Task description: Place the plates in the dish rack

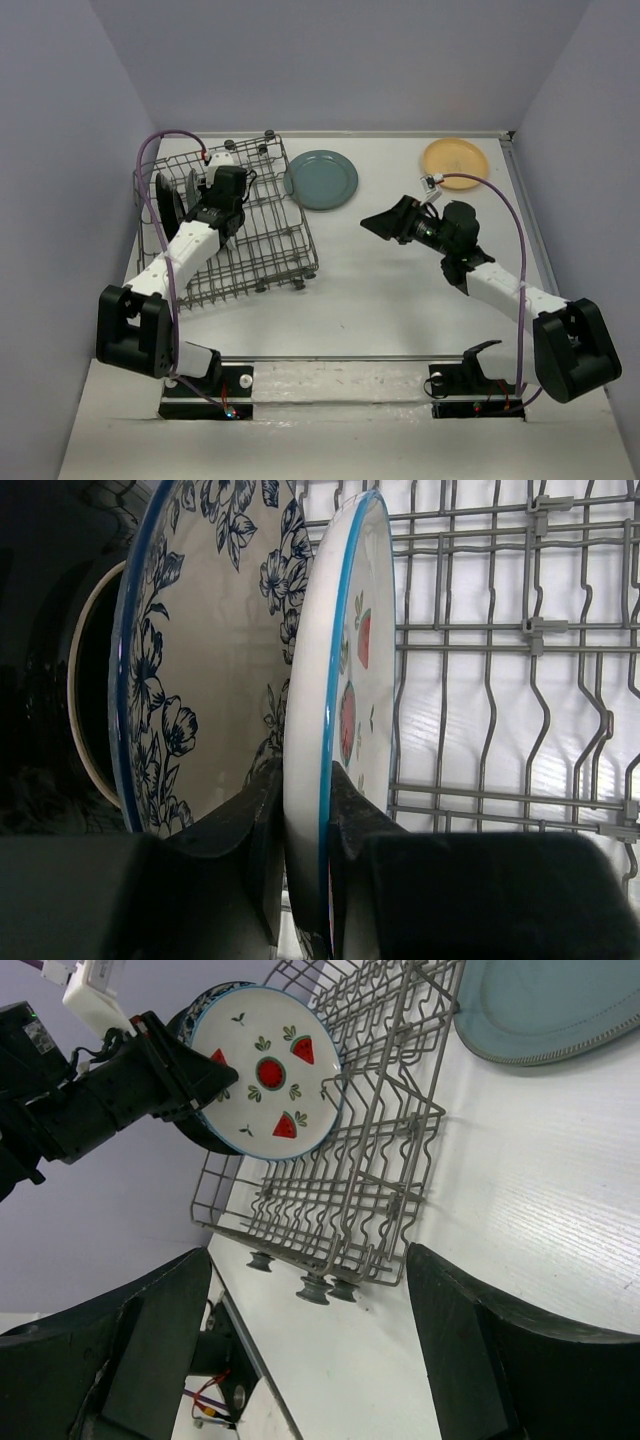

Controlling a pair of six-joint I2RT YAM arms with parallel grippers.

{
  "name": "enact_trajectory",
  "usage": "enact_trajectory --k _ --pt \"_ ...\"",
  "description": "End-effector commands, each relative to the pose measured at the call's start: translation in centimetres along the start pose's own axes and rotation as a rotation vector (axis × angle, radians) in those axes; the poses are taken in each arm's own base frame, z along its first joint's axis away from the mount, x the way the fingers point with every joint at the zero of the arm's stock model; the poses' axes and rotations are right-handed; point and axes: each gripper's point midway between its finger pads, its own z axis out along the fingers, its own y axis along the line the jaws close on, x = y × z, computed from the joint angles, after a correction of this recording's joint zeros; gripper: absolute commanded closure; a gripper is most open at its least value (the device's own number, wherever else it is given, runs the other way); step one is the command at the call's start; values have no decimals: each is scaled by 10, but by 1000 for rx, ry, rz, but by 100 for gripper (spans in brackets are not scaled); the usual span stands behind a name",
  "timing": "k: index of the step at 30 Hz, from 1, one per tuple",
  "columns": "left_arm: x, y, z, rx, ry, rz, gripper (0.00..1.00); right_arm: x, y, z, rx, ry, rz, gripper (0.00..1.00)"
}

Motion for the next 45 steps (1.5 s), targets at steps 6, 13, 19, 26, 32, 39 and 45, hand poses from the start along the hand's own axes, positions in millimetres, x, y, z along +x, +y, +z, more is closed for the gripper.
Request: enact_trajectory --k 6,13,19,26,32,39,45 --pt "-42 10 -10 -39 -122 -110 41 -6 -2 3 6 -22 -41 16" --pt "-51 11 -20 -8 -147 -140 14 -5 -9 4 29 -22 -45 16" --pt "-69 12 -43 75 -210 -204 8 -6 -26 7 105 -30 -54 19" --pt "-95 1 -80 263 -301 -277 6 -5 -53 13 203 -25 -52 20" --pt "-125 -13 -134 521 -426 -325 3 -3 -98 17 381 -26 -48 24" --pt "-137 -8 -191 709 -534 -372 1 -14 -143 40 530 -77 50 26" --pt "-141 -9 -226 844 -597 -403 1 -25 -181 92 527 -153 200 26"
